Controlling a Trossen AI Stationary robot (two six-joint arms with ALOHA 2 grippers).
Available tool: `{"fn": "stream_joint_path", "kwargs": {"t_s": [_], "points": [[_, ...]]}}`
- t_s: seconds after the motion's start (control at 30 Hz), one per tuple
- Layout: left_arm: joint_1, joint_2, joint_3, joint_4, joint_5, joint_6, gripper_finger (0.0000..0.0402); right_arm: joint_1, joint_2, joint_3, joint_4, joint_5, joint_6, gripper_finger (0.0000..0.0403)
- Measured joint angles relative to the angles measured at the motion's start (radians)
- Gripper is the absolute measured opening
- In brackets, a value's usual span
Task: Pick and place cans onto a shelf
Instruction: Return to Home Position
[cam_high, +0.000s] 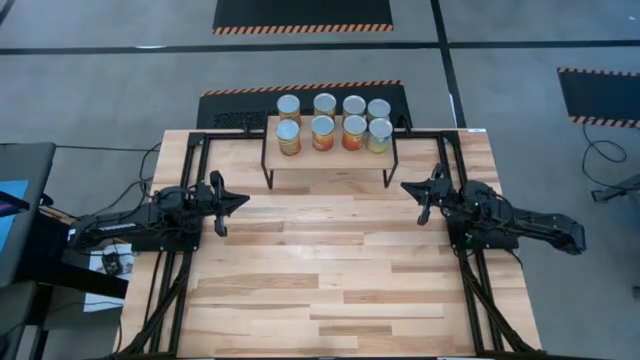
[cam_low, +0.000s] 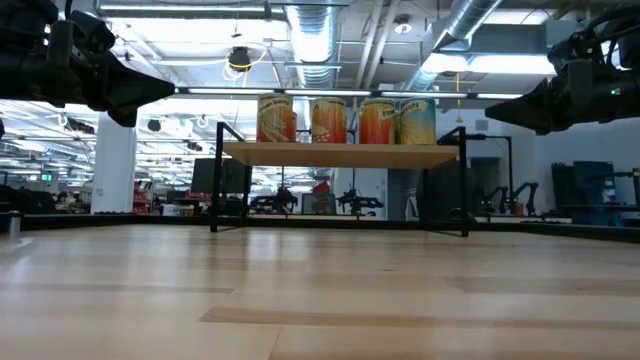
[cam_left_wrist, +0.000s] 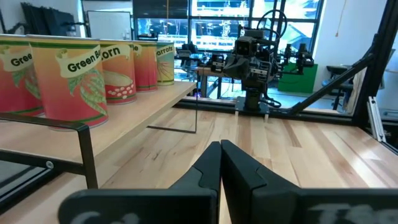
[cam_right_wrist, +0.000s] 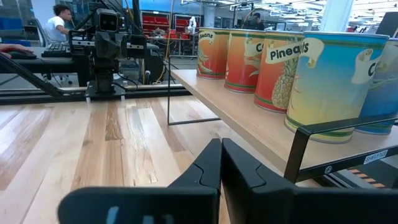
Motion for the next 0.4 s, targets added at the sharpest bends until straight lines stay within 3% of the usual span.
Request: {"fn": "stream_joint_path", "kwargs": {"t_s": [0.4], "points": [[0.000, 0.000, 0.000, 0.000, 0.000, 0.000, 0.0000, 0.000, 0.000, 0.000, 0.000, 0.000, 0.000, 0.0033]]}}
